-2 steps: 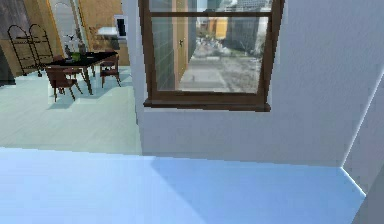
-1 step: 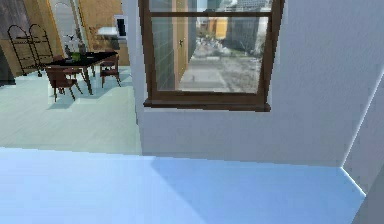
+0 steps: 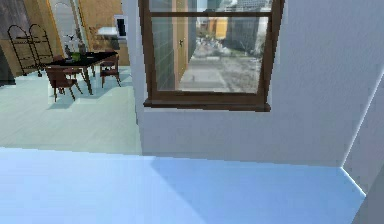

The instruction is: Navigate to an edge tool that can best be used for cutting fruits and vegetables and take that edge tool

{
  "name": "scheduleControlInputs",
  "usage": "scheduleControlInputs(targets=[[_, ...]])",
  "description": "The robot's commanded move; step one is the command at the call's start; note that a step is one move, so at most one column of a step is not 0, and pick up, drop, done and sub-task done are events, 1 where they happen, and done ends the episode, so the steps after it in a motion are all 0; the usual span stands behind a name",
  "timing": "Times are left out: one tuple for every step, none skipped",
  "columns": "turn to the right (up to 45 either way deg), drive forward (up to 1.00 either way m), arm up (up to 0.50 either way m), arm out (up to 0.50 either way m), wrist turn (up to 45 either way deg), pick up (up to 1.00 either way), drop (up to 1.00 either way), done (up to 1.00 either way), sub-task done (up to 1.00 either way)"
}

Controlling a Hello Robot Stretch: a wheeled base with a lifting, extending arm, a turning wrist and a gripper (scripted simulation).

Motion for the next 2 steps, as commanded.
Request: scheduleControlInputs(targets=[[0.0, 0.0, 0.0, 0.0, 18.0, 0.0, 0.0, 0.0, 0.0], [0.0, 0.0, -0.14, 0.0, 0.0, 0.0, 0.0, 0.0, 0.0]])
